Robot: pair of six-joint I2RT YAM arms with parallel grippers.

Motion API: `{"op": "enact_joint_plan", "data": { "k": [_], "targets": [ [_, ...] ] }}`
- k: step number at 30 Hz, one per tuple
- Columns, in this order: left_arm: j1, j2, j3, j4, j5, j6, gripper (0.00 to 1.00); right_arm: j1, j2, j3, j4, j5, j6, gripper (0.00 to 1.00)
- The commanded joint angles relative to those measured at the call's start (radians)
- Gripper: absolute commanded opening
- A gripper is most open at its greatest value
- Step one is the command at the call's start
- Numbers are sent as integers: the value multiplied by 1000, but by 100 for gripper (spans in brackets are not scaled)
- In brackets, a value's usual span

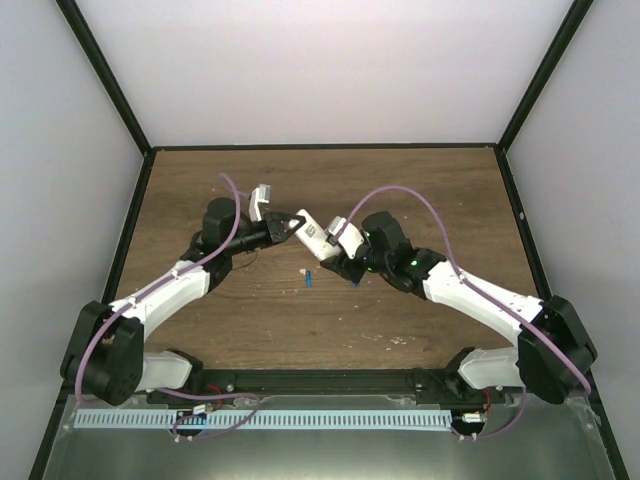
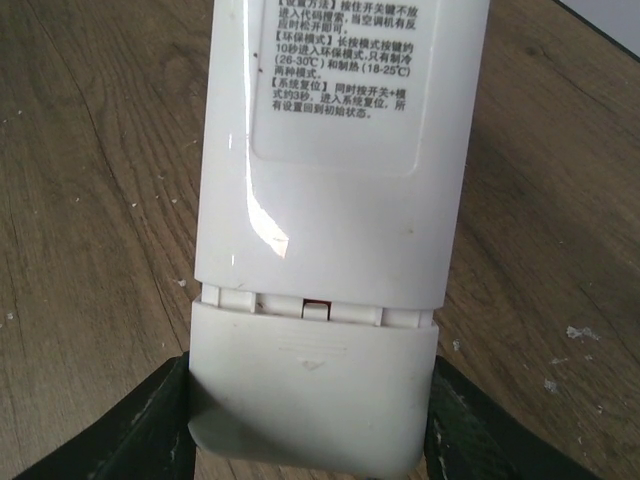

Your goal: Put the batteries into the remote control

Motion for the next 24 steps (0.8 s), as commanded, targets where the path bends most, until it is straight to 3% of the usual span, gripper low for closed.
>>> {"op": "enact_joint_plan", "data": {
  "k": [1, 11, 24],
  "targets": [
    [12, -41, 61, -28, -92, 51, 11, 2, 23, 42, -95, -44, -12, 34],
    [35, -59, 132, -148, -153, 133, 11, 2, 55, 45, -121, -59, -15, 34],
    [54, -64, 136, -146, -193, 155, 10, 2, 101, 72, -157, -88, -33, 36]
  ]
}}
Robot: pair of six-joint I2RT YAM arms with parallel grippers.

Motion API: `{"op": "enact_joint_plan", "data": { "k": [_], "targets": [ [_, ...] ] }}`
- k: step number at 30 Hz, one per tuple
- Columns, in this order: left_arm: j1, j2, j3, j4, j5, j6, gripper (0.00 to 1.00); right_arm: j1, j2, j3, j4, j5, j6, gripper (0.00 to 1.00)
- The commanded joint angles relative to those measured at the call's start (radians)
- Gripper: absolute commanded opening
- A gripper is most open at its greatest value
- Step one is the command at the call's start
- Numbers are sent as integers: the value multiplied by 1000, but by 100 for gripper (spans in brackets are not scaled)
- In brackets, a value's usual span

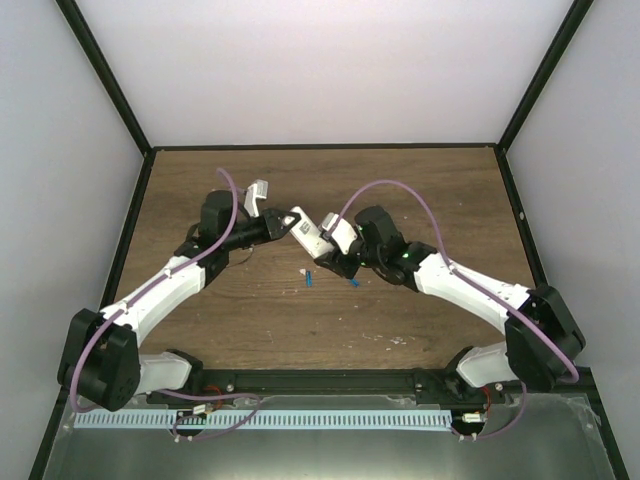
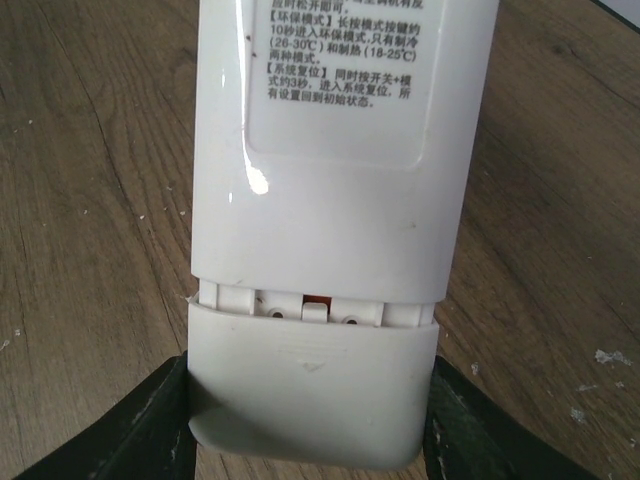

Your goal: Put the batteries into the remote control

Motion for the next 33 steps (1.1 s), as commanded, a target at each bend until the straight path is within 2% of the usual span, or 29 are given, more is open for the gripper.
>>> {"op": "enact_joint_plan", "data": {
  "k": [1, 27, 33],
  "targets": [
    [41, -31, 49, 80, -119, 39, 10, 4, 16, 8, -150, -55, -40, 36],
    [44, -15, 63, 90, -153, 56, 9, 4, 16, 18, -189, -61, -29, 41],
    [49, -33, 80, 35, -188, 103, 8, 4, 5, 16, -212, -35, -25, 41]
  ]
}}
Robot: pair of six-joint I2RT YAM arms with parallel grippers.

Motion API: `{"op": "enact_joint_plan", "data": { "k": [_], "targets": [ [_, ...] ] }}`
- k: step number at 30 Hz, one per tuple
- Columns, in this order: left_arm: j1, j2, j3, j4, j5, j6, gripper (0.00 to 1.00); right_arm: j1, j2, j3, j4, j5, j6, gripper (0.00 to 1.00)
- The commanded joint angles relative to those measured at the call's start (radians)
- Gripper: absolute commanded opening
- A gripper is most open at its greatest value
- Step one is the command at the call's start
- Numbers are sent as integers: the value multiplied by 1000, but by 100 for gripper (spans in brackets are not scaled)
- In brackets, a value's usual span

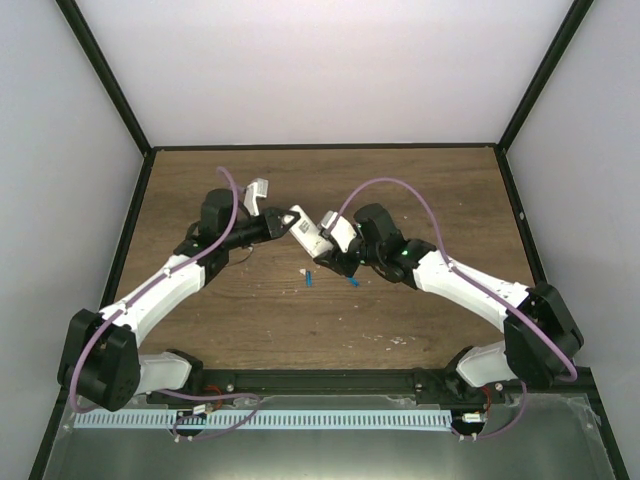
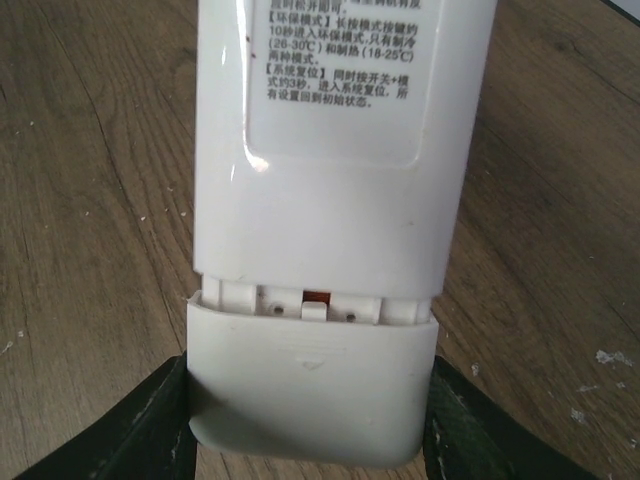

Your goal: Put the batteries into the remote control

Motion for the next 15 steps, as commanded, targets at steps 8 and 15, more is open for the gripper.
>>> {"op": "enact_joint_plan", "data": {
  "k": [8, 15],
  "targets": [
    [62, -48, 118, -13, -209, 148, 7, 8, -31, -17, -204, -20, -18, 42],
    [68, -65, 105, -33, -215, 155, 7, 6, -7, -36, -150, 97, 9, 43]
  ]
}}
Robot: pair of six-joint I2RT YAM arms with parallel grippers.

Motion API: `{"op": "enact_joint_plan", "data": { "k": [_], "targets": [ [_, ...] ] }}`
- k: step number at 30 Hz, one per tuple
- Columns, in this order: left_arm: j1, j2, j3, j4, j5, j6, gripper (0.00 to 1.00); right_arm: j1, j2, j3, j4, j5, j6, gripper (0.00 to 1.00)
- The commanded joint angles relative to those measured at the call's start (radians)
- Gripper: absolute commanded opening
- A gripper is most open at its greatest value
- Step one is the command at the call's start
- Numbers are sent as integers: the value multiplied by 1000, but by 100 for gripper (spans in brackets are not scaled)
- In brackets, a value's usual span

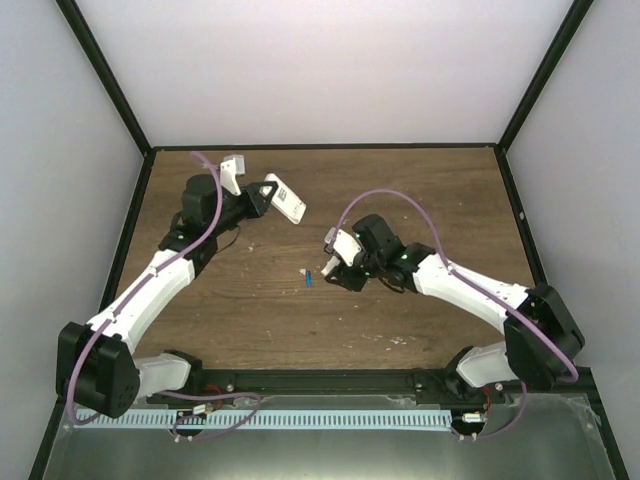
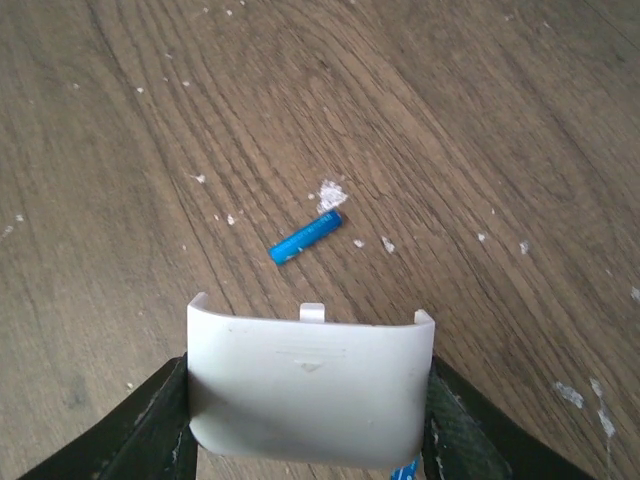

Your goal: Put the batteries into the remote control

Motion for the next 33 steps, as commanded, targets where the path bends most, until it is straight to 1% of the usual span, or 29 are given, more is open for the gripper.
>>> {"op": "enact_joint_plan", "data": {
  "k": [1, 6, 10, 15, 21, 29, 33],
  "targets": [
    [5, -33, -9, -8, -17, 29, 7, -1, 21, -8, 24, 113, 32, 43],
    [14, -109, -105, -24, -3, 31, 8, -74, 172, 76, -22, 188, 140, 43],
    [16, -183, -203, -33, 7, 28, 8, -124, 280, 143, -62, 200, 187, 43],
    [17, -283, -316, -18, 12, -17, 8, -131, 368, 212, -95, 262, 222, 43],
    [19, -383, -386, -40, 24, -50, 8, -141, 456, 270, -126, 301, 258, 46],
    [19, -452, -422, -71, 10, -66, 8, -144, 501, 279, -123, 284, 263, 55],
    [19, -471, -422, -73, 10, -74, 8, -144, 482, 278, -130, 281, 270, 64]
  ]
}}
